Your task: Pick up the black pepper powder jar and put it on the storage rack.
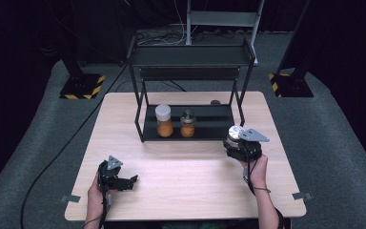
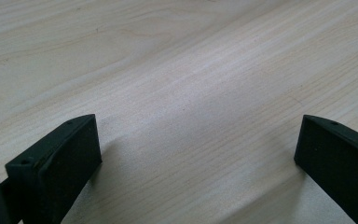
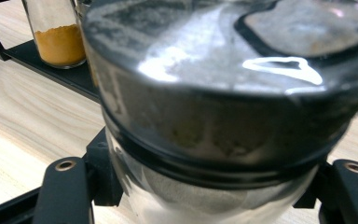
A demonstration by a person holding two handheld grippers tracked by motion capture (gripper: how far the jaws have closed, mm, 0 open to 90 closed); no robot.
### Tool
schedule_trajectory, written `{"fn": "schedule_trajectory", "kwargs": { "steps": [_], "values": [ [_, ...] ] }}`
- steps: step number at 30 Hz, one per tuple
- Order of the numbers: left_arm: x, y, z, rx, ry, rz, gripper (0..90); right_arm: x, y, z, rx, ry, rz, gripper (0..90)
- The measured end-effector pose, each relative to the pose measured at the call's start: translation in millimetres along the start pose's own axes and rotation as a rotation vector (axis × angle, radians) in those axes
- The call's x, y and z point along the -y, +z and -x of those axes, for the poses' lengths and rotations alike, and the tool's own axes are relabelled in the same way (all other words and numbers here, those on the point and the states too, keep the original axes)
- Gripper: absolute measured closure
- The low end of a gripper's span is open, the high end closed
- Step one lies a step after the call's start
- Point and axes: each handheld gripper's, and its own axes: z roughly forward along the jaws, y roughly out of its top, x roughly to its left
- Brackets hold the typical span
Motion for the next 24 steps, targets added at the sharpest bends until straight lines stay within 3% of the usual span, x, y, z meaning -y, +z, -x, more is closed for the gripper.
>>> {"fn": "schedule_trajectory", "kwargs": {
  "steps": [24],
  "values": [
    [0.0,0.0,0.0,0.000,0.000,0.000,0.2,-10.6,15.8,-5.7,-0.015,-0.018,-0.020,30.2]
  ]
}}
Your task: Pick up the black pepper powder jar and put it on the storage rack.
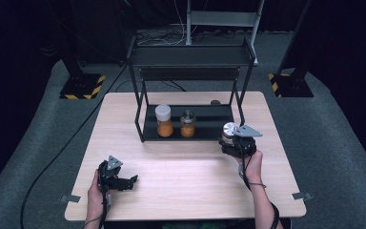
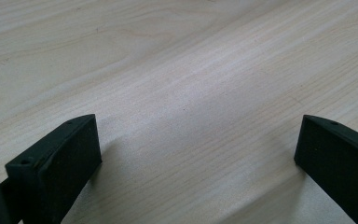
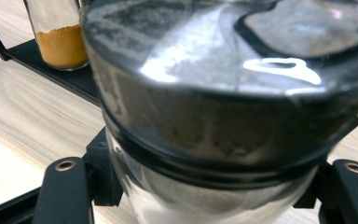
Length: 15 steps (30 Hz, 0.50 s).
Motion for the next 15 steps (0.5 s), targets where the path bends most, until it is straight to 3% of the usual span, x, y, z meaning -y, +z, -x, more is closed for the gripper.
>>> {"fn": "schedule_trajectory", "kwargs": {
  "steps": [15],
  "values": [
    [0.0,0.0,-0.1,0.001,0.000,0.000,0.1,-3.0,6.2,-1.6,-0.006,-0.008,-0.013,30.2]
  ]
}}
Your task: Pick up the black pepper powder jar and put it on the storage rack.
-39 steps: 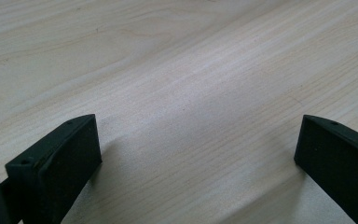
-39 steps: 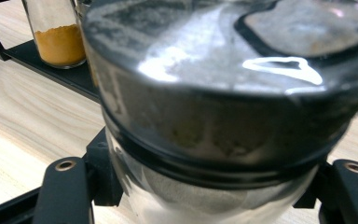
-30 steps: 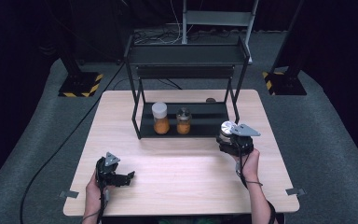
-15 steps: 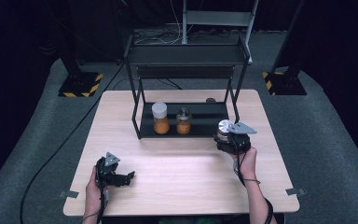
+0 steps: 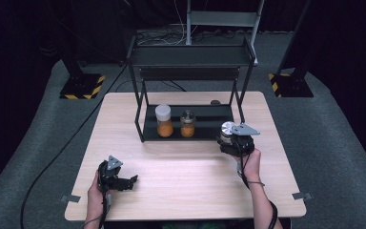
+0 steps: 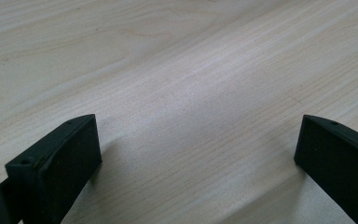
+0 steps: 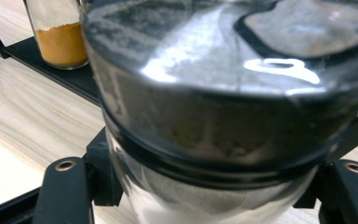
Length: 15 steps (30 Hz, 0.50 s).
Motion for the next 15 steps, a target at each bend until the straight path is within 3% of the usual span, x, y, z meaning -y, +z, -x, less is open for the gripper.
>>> {"fn": "schedule_trajectory", "kwargs": {
  "steps": [15],
  "values": [
    [0.0,0.0,0.0,-0.001,0.000,0.000,0.2,-5.6,5.4,0.1,0.000,-0.007,-0.009,30.2]
  ]
}}
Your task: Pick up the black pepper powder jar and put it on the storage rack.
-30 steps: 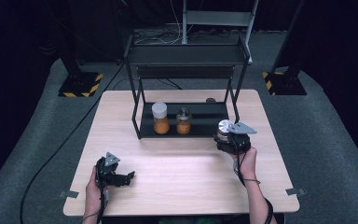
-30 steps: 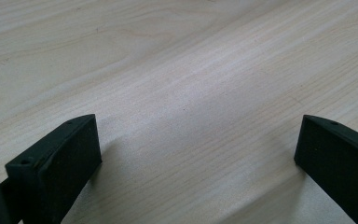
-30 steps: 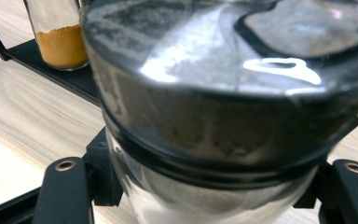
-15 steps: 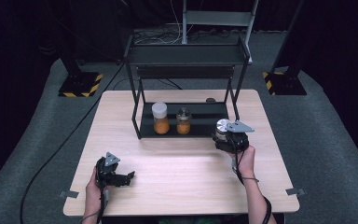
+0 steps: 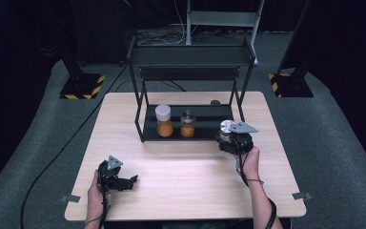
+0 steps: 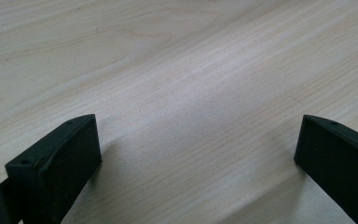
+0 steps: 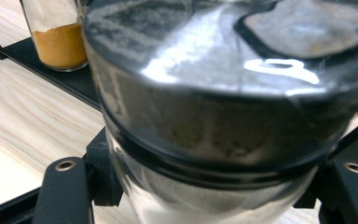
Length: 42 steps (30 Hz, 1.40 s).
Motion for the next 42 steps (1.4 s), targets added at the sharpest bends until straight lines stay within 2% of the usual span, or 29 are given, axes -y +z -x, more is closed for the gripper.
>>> {"fn": "schedule_trajectory", "kwargs": {
  "steps": [20,42],
  "values": [
    [0.0,0.0,0.1,-0.001,-0.001,0.000,0.2,-5.2,8.6,1.5,-0.002,0.003,-0.008,30.2],
    [0.1,0.0,0.1,-0.001,0.000,0.000,0.1,-2.8,18.2,2.5,0.008,0.017,-0.024,30.2]
  ]
}}
